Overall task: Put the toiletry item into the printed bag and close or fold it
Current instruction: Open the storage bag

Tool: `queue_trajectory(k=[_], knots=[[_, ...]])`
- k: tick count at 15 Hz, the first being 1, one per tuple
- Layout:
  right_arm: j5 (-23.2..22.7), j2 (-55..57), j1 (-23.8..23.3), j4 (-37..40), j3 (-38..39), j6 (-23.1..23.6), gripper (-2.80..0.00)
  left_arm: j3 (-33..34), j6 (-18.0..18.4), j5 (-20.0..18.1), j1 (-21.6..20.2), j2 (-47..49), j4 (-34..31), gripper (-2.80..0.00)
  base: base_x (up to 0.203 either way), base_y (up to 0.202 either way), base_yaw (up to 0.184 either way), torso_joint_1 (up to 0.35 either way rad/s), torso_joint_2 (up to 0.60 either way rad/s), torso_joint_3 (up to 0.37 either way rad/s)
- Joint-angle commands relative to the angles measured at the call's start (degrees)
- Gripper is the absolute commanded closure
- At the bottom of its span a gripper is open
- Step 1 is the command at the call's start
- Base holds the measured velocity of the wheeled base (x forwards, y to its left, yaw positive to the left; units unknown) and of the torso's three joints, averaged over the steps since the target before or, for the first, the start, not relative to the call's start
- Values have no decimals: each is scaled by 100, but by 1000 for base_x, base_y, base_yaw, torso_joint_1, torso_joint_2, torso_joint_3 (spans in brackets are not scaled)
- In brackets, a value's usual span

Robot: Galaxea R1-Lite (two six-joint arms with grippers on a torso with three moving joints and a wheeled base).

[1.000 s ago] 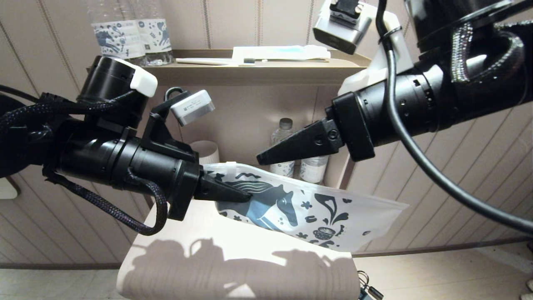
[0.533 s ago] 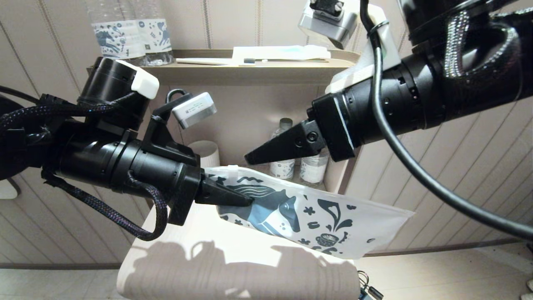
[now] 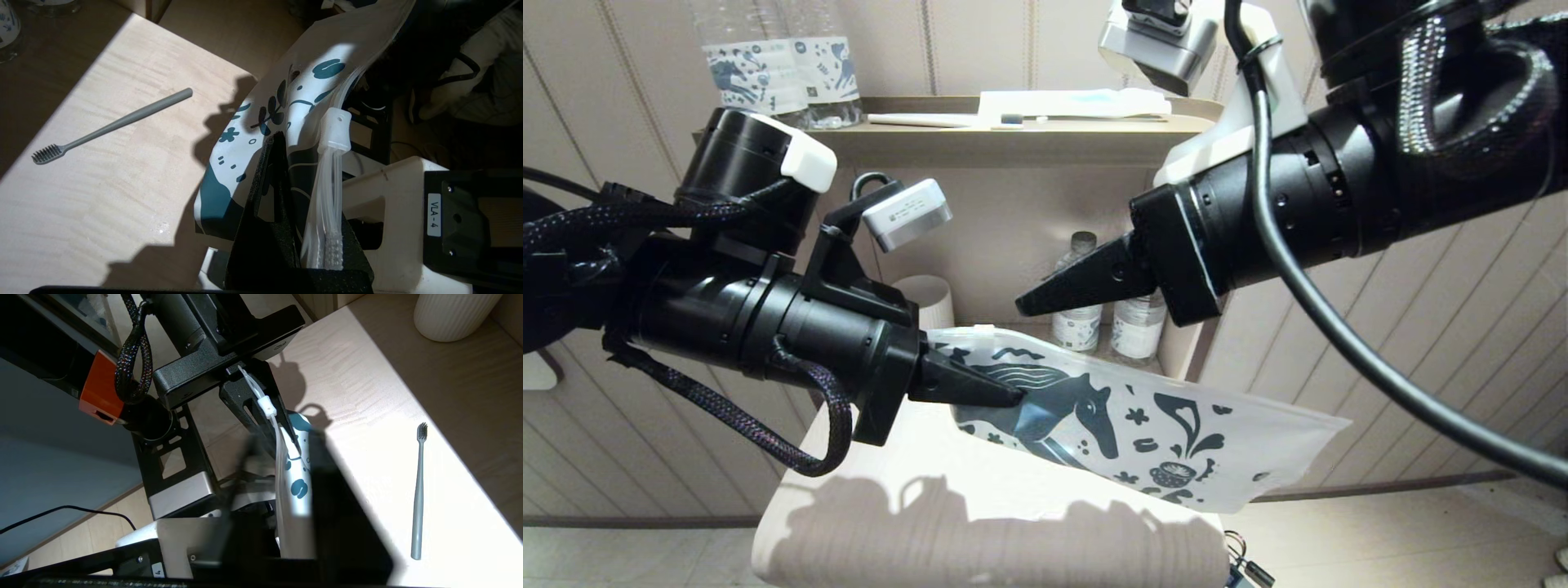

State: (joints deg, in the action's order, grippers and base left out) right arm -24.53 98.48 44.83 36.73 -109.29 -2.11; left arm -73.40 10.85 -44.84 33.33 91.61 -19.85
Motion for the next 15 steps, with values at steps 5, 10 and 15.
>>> queue_trajectory(k=[5, 10, 15], knots=[[-17, 141, 222, 10, 20, 8, 0, -8, 5, -25, 42, 15, -10, 0, 0, 0, 0, 0, 0, 0], [-105, 216, 271, -17, 31, 26, 0, 1, 5, -16, 51, 6, -19, 0, 0, 0, 0, 0, 0, 0], [-114, 172, 271, -17, -31, 44, -280, 1, 5, -16, 76, 6, -10, 0, 0, 0, 0, 0, 0, 0]])
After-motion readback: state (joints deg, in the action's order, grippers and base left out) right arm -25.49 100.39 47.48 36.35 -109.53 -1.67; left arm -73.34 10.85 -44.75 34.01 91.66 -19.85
